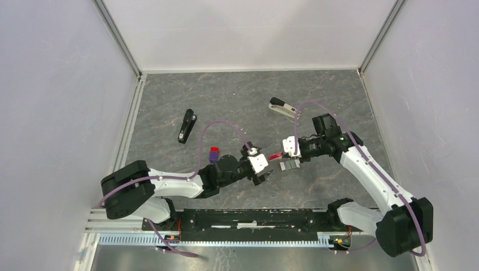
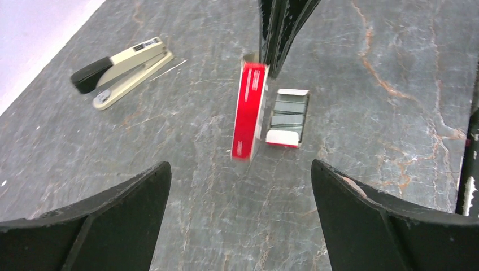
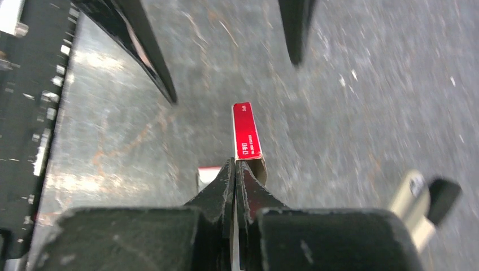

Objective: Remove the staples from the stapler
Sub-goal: Place the shell at the center of the board.

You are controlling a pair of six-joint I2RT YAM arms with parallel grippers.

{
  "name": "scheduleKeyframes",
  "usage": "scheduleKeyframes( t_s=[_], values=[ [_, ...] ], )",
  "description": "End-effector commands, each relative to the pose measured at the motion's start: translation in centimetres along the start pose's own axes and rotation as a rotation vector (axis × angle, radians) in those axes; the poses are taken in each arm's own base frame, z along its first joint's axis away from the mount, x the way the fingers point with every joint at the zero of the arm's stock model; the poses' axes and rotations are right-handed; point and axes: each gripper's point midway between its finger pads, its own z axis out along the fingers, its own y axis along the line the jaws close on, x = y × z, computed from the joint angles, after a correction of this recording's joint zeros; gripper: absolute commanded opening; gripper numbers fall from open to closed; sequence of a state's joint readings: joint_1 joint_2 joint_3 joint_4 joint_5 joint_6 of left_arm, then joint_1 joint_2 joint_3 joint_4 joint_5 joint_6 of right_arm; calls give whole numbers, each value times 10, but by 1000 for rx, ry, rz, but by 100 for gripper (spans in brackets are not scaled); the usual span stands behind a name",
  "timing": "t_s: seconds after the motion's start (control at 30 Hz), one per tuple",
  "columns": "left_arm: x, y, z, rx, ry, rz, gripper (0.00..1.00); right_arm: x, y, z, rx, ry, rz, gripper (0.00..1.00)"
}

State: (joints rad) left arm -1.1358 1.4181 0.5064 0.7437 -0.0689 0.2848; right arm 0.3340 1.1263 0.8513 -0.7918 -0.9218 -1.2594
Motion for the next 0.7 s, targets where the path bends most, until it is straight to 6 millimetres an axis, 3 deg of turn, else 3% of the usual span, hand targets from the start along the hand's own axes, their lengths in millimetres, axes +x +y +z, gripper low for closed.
scheduleKeyframes(
  t_s=[0.0,0.27,0.4,0.67],
  values=[
    [-13,30,-15,-154,-57,-122,100,32,-43,-25,271,236,68,3],
    [8,42,-34,-236,-42,-211,100,91,-81,-59,565,563,111,3],
    [10,46,-41,-256,-45,-224,100,118,-85,-67,662,720,118,4],
    [14,48,-46,-267,-42,-235,100,139,-75,-61,735,866,84,6]
  ],
)
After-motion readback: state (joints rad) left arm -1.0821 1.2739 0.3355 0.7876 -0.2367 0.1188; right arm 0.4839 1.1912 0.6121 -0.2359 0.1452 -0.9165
